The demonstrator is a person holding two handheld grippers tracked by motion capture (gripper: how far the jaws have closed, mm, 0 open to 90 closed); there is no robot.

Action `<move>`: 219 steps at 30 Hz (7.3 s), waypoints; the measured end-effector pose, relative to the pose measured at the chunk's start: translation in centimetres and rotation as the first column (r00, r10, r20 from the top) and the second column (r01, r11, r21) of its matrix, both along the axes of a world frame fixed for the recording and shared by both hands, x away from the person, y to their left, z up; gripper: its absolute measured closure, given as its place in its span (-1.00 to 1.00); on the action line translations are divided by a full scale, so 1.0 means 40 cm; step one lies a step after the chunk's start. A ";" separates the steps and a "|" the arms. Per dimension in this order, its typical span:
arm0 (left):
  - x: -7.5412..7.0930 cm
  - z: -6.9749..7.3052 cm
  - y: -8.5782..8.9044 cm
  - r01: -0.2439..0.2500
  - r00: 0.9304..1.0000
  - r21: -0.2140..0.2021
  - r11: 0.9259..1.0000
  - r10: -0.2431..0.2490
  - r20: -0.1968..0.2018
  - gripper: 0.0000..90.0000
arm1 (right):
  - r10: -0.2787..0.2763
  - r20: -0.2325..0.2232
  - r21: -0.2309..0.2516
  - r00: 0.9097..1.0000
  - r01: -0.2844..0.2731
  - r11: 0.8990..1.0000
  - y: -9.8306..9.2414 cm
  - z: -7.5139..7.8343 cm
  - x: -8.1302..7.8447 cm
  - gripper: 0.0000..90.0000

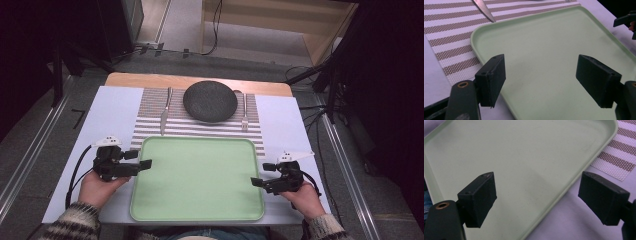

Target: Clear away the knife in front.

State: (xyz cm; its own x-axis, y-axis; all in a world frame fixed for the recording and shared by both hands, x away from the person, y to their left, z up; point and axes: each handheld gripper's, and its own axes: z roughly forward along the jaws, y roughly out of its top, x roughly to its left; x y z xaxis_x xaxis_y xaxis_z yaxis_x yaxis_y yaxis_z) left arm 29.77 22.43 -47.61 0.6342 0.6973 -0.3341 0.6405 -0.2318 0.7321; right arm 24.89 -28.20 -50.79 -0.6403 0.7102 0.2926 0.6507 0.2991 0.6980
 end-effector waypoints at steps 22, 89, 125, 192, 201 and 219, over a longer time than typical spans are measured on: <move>0.052 0.008 -0.058 -0.017 1.000 0.030 0.999 0.016 0.021 -0.57 | 0.001 -0.002 -0.002 1.000 -0.001 1.000 0.000 -0.001 0.000 -0.72; 0.265 0.017 -0.112 0.012 0.999 0.035 0.999 -0.013 0.042 -0.46 | 0.014 -0.004 0.005 1.000 -0.014 1.000 0.008 0.000 0.014 -0.72; 0.436 0.036 -0.141 0.031 0.995 0.086 0.996 -0.039 0.095 -0.41 | -0.004 -0.006 0.013 1.000 0.004 1.000 -0.004 -0.003 0.001 -0.72; 0.611 -0.044 -0.182 -0.084 0.993 0.271 0.959 0.104 -0.061 0.15 | -0.003 -0.009 0.007 1.000 0.003 1.000 -0.002 -0.004 -0.002 -0.72; 0.605 -0.051 -0.206 -0.105 0.991 0.321 0.941 0.125 -0.043 0.46 | -0.002 -0.007 -0.001 1.000 0.002 1.000 -0.001 -0.004 -0.002 -0.72; 0.563 -0.071 -0.228 -0.277 0.960 0.307 0.911 0.275 0.050 0.80 | 0.006 -0.009 -0.018 1.000 -0.006 1.000 0.002 -0.006 -0.003 -0.72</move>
State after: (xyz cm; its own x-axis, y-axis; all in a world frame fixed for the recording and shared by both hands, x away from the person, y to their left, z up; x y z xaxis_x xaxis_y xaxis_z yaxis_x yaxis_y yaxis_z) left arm 52.29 13.33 -50.45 0.4030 0.9124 -0.0715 0.7078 -0.2612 0.6563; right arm 24.77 -28.13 -51.03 -0.6418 0.7116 0.2859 0.6552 0.3151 0.6866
